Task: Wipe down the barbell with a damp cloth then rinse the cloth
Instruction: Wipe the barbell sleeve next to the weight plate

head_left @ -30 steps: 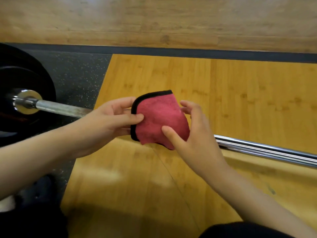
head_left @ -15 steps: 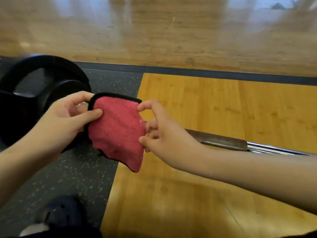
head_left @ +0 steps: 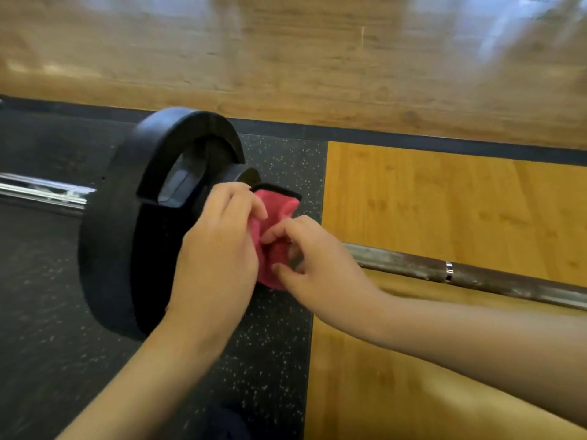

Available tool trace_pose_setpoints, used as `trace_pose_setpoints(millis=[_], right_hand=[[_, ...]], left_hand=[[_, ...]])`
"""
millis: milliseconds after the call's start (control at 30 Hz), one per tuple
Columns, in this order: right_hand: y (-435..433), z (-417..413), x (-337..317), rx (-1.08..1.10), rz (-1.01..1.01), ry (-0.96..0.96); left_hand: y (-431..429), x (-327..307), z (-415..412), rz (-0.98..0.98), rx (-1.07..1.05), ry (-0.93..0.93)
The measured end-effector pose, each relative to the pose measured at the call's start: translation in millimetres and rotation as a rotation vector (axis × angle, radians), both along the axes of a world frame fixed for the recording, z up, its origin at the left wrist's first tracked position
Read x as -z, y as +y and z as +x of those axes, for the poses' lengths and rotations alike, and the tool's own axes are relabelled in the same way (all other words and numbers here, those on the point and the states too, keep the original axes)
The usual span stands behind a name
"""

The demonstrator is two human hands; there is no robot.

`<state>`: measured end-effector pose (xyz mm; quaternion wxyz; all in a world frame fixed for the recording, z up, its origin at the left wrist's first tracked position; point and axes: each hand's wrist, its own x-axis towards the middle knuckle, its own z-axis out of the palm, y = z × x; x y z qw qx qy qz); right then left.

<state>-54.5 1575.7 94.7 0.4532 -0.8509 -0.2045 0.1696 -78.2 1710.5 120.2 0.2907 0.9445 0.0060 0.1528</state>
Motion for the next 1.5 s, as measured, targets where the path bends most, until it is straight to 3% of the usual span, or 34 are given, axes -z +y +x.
trace_pose_setpoints(millis=[133, 267, 400, 600, 933, 1100, 1333, 1500], right_hand=[[8.7, 8.5, 3.0, 0.044, -0.024, -0.087], [18.6, 24.2, 3.7, 0.054, -0.280, -0.194], [33.0, 29.0, 8.8, 0.018, -0.407, -0.390], [28.5, 28.9, 20.9, -0.020, -0.351, -0.451], [22.8, 47.3, 17.2, -0.246, -0.597, -0.580], [19.1, 73.3, 2.7, -0.361, -0.654, -0.533], [24.5, 56.8, 6.8, -0.423, -0.644, -0.363], [12.7, 28.6, 21.3, -0.404, -0.598, -0.452]], left_hand=[[10.8, 4.1, 9.1, -0.015, -0.038, -0.064], [9.0, 11.6, 13.3, 0.010, -0.001, -0.035], [11.8, 14.4, 8.2, 0.157, 0.055, -0.030], [14.1, 25.5, 13.4, 0.372, 0.102, -0.061], [10.3, 11.7, 10.9, 0.852, 0.188, 0.188], [24.3, 23.0, 15.2, 1.214, 0.281, 0.105], [19.8, 19.8, 23.3, 1.331, 0.271, 0.138], [16.2, 18.6, 17.9, 1.405, 0.234, 0.273]])
